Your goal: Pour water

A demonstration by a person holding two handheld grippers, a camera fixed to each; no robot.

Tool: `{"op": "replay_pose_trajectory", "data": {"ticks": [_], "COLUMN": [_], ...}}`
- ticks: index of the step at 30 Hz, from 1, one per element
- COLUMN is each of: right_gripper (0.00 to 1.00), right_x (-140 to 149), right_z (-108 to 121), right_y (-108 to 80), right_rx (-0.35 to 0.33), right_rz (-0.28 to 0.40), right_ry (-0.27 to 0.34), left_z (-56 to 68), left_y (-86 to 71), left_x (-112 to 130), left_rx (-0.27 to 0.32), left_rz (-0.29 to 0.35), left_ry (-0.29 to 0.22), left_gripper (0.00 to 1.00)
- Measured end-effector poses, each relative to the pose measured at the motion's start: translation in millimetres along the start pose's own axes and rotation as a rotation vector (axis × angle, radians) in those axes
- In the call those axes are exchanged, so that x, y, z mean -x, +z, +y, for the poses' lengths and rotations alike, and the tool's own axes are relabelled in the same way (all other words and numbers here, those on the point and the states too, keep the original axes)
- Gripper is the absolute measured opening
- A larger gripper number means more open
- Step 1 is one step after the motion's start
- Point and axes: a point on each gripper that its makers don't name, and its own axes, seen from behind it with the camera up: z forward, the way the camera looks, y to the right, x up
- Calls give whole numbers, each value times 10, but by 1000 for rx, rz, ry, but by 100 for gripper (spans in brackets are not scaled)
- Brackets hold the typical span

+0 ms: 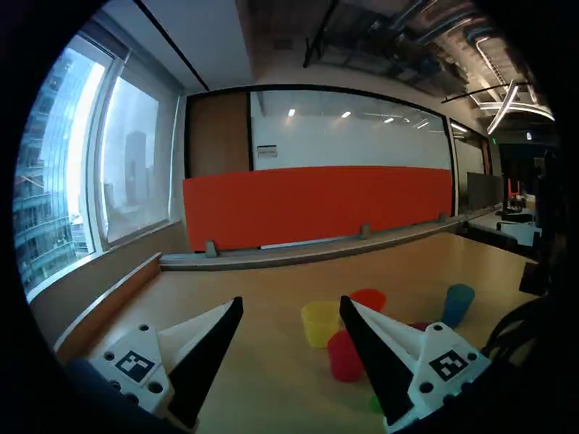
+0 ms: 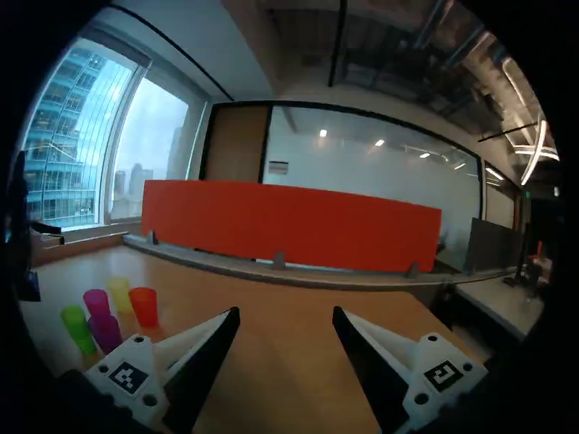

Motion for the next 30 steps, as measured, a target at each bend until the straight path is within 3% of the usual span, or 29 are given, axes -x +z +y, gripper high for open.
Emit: {"op": "replay_pose_trajectory", "data": {"ticks": [6, 12, 15, 24, 30], "right_gripper": [99, 99, 99, 99, 99], "right_x": [-169, -291, -280, -184, -182], "right_z": [126, 213, 224, 270, 290], "right_y": [-52, -138, -178, -243, -260], "right_rx": [84, 139, 147, 161, 161], "right_rz": [82, 143, 150, 138, 141], "right_ry": [78, 118, 115, 87, 79], "left_z": [-48, -1, -13, -101, -115], "left_y": [-15, -1, 3, 25, 44], "left_x": [-132, -184, -190, -195, -69], "left_rx": [-40, -37, -43, -91, -117], "left_rz": [56, 92, 106, 139, 147], "left_ry": [-12, -65, -81, -62, -48], "left_gripper": [99, 100, 100, 99, 99]}}
